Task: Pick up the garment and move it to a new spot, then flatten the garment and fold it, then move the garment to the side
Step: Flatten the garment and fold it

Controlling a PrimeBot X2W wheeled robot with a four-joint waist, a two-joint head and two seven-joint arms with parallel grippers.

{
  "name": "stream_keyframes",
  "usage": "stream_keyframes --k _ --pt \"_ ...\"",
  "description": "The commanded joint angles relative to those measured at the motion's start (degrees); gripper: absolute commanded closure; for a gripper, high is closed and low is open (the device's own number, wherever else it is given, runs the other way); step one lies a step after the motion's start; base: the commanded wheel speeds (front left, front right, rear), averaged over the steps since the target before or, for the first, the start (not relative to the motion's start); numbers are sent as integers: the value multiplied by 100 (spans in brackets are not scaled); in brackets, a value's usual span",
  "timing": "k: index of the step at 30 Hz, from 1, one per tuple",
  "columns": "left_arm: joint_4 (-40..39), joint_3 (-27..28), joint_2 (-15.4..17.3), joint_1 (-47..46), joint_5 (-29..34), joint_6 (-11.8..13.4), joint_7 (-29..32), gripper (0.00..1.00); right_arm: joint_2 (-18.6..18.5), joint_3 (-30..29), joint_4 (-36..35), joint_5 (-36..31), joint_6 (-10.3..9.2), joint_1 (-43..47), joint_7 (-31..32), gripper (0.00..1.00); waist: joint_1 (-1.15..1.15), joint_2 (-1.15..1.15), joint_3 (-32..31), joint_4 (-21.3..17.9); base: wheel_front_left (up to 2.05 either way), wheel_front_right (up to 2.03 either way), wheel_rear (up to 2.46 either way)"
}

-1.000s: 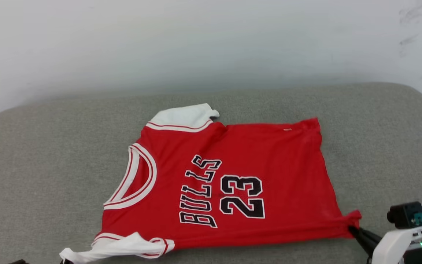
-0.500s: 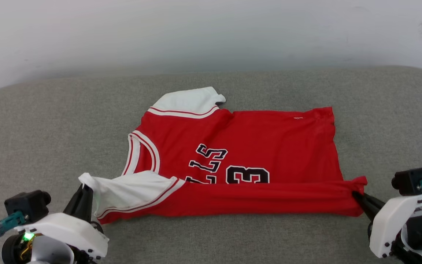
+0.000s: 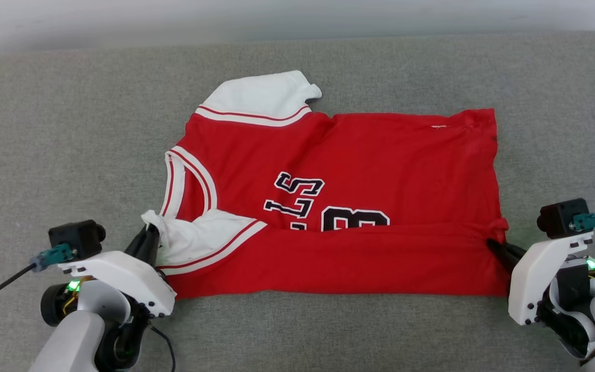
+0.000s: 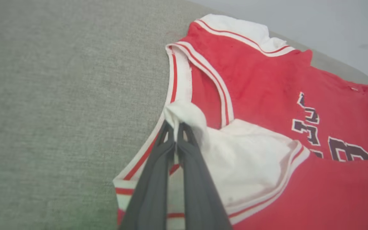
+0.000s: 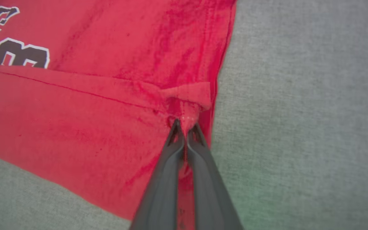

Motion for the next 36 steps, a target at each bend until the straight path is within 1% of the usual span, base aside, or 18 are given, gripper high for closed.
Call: stream_keyframes --k 1,2,3,4,5,7,8,10,16,19,20,21,22,24,29,30,33,36 --pt "163 -27 -37 -93 -54 -86 29 100 -15 62 105 -2 -6 -92 -89 100 -1 0 48 10 0 0 0" --pt "311 -54 -81 -127 -115 -170 77 100 -1 107 198 28 -6 -108 -154 92 -1 0 59 9 0 0 0" --pt "428 -74 -113 -178 -145 -224 92 100 -15 156 285 0 -6 -120 -238 75 -1 0 66 5 0 0 0" --pt "540 -92 -132 -223 -177 -282 119 85 -3 208 358 45 -6 -117 -294 11 -1 0 71 4 0 0 0" --pt "654 -108 -162 -254 -226 -331 150 61 32 255 402 129 -6 -122 -363 0 -1 0 71 4 0 0 0" --pt "850 -106 -175 -295 -247 -397 129 0 -5 296 414 143 -8 -161 -673 0 -1 0 54 -4 0 0 0" --pt "942 -95 -177 -307 -270 -435 112 0 -11 292 460 155 -8 -157 -807 0 -1 0 20 -14 0 0 0" --pt "1076 -60 -153 -340 -305 -471 95 0 -76 295 485 -37 -7 -174 -1168 0 -1 0 -47 -36 0 0 0" --pt "1158 13 -9 -266 -390 -574 111 0 65 283 462 -145 -5 -21 -2252 0 -1 0 -442 -125 0 0 0" --pt "1039 56 186 -191 -445 -578 276 0 108 263 354 -240 -5 83 -2796 0 -1 0 -639 -203 0 0 0" --pt "1039 56 186 -191 -445 -578 276 0 108 263 354 -240 -5 83 -2796 0 -1 0 -639 -203 0 0 0" --pt "928 92 351 -158 -467 -545 438 0 111 232 221 -382 -4 145 -3123 0 -1 0 -783 -261 0 0 0" --pt "928 92 351 -158 -467 -545 438 0 111 232 221 -382 -4 145 -3123 0 -1 0 -783 -261 0 0 0" --pt "802 122 523 -125 -528 -563 644 0 186 149 86 -469 -5 242 -3369 0 -1 0 -936 -331 0 0 0" --pt "413 80 1085 -20 -704 -598 1522 0 366 -144 -355 -766 -5 574 -3557 0 -1 0 -1201 -500 0 0 0" --pt "193 9 1420 9 -856 -617 2224 0 471 -331 -655 -942 -5 787 -3510 0 -1 0 -1254 -591 0 0 0" --pt "67 -46 1674 41 -1055 -515 2912 0 604 -458 -966 -1050 -5 980 -3411 0 -1 0 -1213 -702 0 0 0" --pt "49 -58 1824 85 -1280 -309 3496 0 724 -561 -1251 -1132 -5 1102 -3325 0 -1 0 -1089 -819 0 0 0"
